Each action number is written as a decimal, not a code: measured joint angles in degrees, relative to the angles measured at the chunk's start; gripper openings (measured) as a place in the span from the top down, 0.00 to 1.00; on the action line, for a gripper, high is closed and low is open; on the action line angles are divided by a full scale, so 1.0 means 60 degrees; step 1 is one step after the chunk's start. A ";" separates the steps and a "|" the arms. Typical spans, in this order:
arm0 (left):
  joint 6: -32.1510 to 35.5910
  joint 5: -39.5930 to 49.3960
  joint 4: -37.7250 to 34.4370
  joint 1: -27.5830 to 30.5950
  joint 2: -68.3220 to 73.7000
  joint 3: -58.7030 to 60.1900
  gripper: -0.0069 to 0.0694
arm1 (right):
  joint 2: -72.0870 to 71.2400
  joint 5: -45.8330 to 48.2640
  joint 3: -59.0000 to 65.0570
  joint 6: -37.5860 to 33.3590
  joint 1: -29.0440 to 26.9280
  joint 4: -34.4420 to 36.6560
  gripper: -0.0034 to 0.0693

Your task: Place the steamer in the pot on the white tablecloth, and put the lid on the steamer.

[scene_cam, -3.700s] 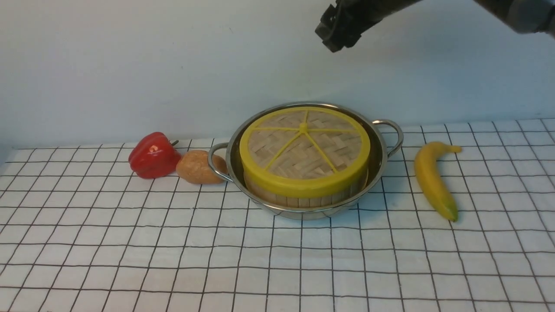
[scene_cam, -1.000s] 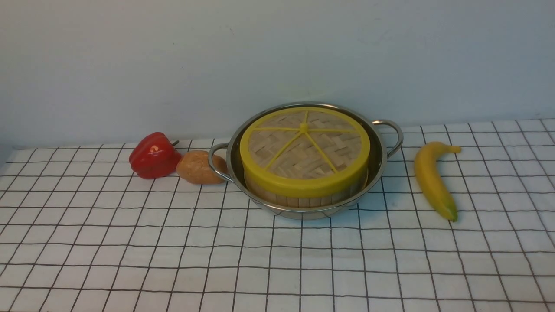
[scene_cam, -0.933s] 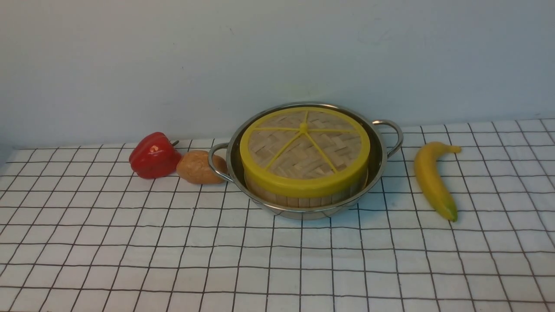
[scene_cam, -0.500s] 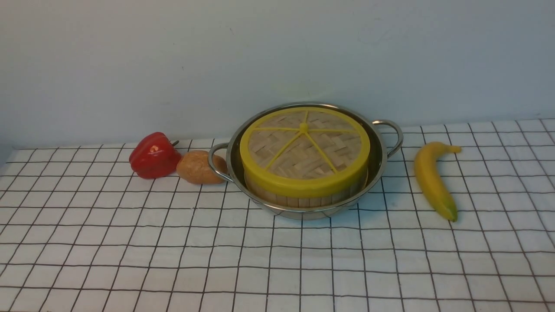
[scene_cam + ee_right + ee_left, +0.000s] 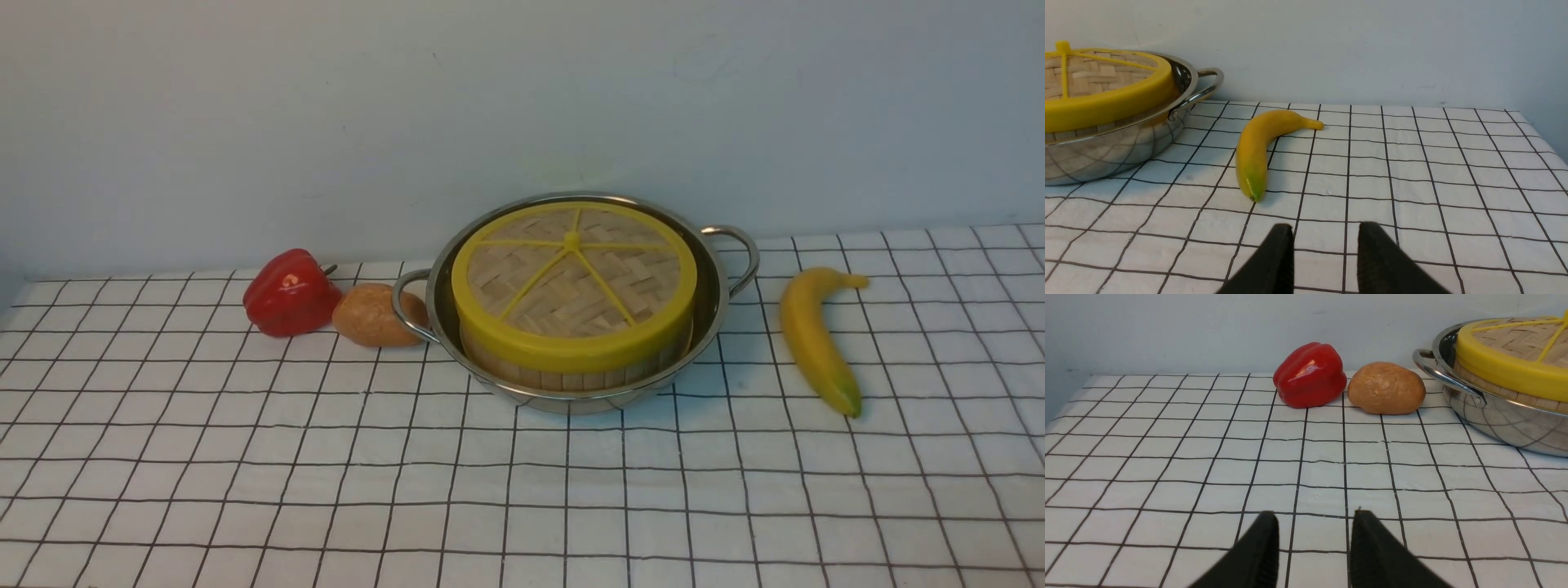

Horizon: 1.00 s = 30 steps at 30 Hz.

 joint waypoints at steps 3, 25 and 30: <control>0.0000 0.0000 0.0000 0.0000 0.0000 0.0000 0.59 | 0.0000 0.0000 0.0000 0.0000 0.0000 0.0029 0.62; 0.0000 0.0000 0.0000 0.0000 0.0000 0.0000 0.59 | 0.0000 0.0000 0.0000 0.0000 0.0000 0.0033 0.62; 0.0000 0.0000 0.0000 0.0000 0.0000 0.0000 0.59 | 0.0000 0.0000 0.0000 0.0000 0.0000 0.0033 0.62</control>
